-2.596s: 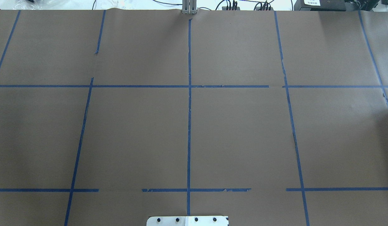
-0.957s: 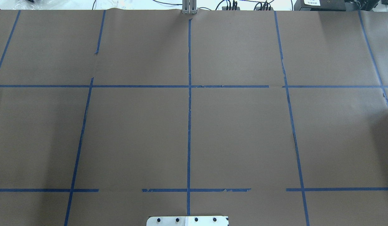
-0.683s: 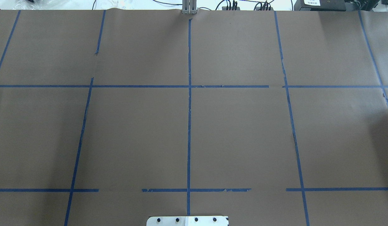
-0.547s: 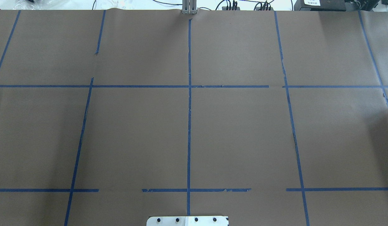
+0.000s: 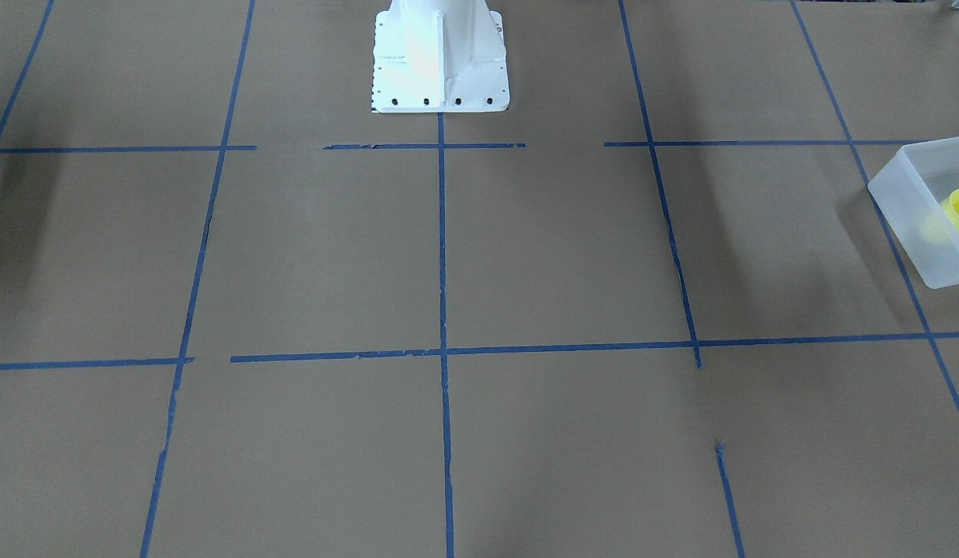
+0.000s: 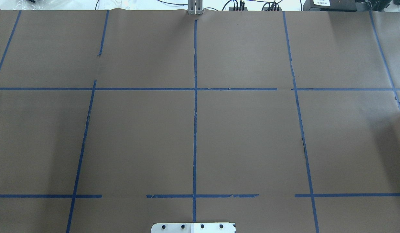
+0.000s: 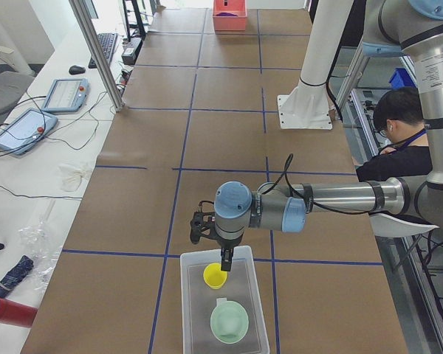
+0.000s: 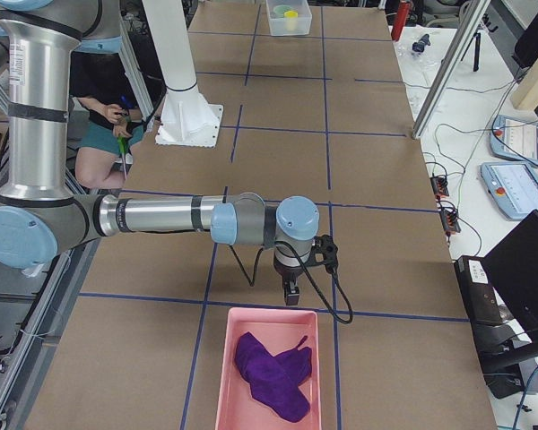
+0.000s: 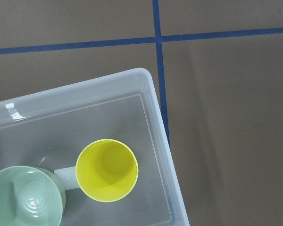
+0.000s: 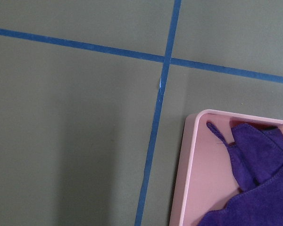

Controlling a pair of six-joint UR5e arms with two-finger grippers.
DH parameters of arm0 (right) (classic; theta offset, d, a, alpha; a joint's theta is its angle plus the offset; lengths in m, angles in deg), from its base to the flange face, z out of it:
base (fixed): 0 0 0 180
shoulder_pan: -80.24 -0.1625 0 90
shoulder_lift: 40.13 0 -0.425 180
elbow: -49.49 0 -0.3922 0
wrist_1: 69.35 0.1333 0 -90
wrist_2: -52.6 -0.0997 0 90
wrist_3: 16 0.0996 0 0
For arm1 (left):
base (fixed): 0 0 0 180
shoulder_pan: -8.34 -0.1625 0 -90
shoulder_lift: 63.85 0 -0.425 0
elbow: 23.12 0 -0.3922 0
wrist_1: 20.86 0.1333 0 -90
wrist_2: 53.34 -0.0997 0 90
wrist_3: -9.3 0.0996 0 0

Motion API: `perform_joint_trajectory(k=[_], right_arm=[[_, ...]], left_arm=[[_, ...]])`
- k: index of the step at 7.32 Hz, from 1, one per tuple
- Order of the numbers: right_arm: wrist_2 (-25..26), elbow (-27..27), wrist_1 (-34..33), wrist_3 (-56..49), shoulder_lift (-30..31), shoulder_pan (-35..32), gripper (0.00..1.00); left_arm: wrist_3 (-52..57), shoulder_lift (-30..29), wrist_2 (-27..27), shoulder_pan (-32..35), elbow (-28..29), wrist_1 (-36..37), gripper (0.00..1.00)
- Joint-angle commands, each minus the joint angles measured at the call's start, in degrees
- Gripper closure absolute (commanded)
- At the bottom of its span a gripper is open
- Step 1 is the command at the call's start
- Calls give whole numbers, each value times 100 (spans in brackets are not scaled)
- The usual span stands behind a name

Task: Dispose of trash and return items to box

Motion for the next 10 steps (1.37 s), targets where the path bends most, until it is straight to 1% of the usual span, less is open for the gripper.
perform_joint_trajectory(k=[1, 10], right_arm=[[-11, 61, -18, 1, 21, 1, 0], [-11, -36, -18, 27, 65, 54, 0]], left_arm=[[-1, 7, -142, 9, -86, -2, 0], [-1, 7, -144, 44, -35, -2, 0]])
